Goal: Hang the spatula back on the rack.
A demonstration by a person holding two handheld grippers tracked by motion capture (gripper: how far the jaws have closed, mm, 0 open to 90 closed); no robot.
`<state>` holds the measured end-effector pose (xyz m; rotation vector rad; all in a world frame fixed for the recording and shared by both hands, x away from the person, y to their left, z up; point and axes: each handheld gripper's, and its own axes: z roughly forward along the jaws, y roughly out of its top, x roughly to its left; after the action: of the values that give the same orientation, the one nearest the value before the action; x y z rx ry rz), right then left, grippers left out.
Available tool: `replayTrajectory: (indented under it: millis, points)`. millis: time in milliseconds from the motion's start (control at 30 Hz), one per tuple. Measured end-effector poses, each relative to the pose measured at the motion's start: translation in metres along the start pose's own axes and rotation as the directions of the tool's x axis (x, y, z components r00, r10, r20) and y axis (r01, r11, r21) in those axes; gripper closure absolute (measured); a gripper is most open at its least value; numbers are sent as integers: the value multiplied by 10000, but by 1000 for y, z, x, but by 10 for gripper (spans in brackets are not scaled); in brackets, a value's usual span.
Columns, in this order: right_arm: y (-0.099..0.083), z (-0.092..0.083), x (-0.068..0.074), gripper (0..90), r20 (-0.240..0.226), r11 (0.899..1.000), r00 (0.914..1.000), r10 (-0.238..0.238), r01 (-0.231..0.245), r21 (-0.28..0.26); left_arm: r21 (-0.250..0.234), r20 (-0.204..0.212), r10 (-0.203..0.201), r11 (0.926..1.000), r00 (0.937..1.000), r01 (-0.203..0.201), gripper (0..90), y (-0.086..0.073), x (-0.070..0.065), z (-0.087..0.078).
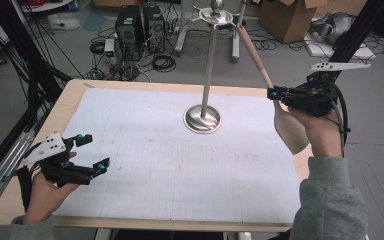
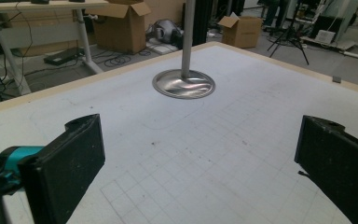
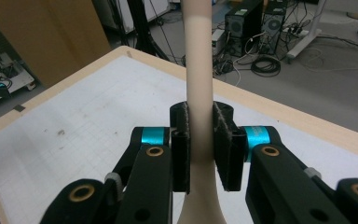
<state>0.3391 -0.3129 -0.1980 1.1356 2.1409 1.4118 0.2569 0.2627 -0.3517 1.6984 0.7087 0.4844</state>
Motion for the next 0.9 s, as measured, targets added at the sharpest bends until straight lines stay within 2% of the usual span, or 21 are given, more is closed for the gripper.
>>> replayTrajectory:
  millis: [700, 900]
  points:
    - [-3, 23, 0, 784, -85, 9989, 9998, -178, 182, 435, -11, -55, -12, 10000, 10000, 12, 19, 0, 0, -2]
    - [-3, 33, 4, 784, 185, 9970, 9986, -489, 477, 615, -46, -82, -25, 10000, 10000, 25, 19, 0, -1, -3]
